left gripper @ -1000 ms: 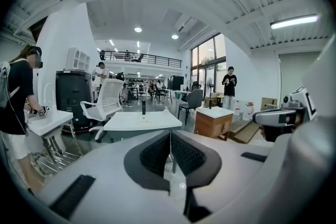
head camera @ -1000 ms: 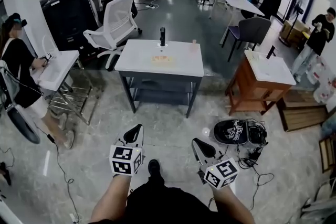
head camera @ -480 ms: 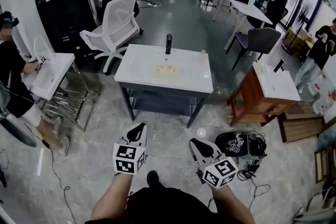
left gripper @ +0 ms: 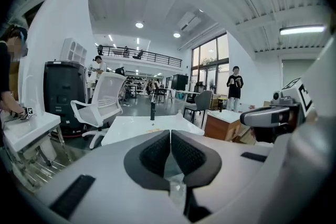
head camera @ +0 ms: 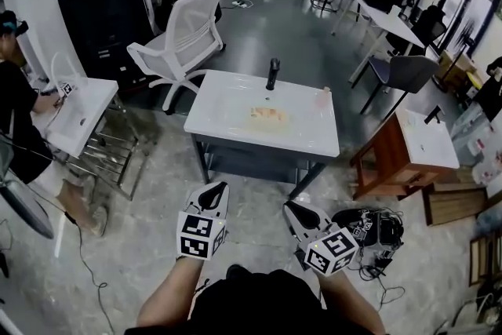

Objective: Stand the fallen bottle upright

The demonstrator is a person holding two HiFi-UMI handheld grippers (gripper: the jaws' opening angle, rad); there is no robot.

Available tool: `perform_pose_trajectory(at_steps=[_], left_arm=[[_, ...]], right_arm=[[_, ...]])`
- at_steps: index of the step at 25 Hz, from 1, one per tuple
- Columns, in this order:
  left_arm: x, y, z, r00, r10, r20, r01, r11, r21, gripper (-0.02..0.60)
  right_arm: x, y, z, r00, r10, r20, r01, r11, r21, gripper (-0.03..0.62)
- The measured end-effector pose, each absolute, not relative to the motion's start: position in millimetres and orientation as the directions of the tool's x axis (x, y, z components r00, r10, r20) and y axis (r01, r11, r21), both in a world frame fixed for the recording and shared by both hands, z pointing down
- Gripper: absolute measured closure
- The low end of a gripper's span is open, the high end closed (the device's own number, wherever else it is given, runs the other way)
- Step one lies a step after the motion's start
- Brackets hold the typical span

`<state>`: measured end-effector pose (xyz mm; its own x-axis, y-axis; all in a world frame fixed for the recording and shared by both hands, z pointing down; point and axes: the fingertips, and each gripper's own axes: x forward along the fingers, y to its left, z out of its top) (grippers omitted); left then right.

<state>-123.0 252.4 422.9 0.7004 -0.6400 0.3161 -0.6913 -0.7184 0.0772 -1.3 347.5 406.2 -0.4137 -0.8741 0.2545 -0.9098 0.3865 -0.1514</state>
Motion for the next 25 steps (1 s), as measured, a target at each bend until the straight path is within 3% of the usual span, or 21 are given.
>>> perform_pose_trajectory(at_steps=[15,25], left_arm=[[-112,111,456,0.595,-0.707,0.382,-0.786,-0.612,0.091,0.560],[-39,-47,446,0.473,-0.789,0.392,-0.869,-0.492,0.058,0.560]], right_arm=[[30,177,440,-0.546,-0.801,0.244,-0.835,0.500,-0.228,0.556],[118,12,446,-0.626,-0.743,0.235,-0.773,0.552,-0.313,0.556]])
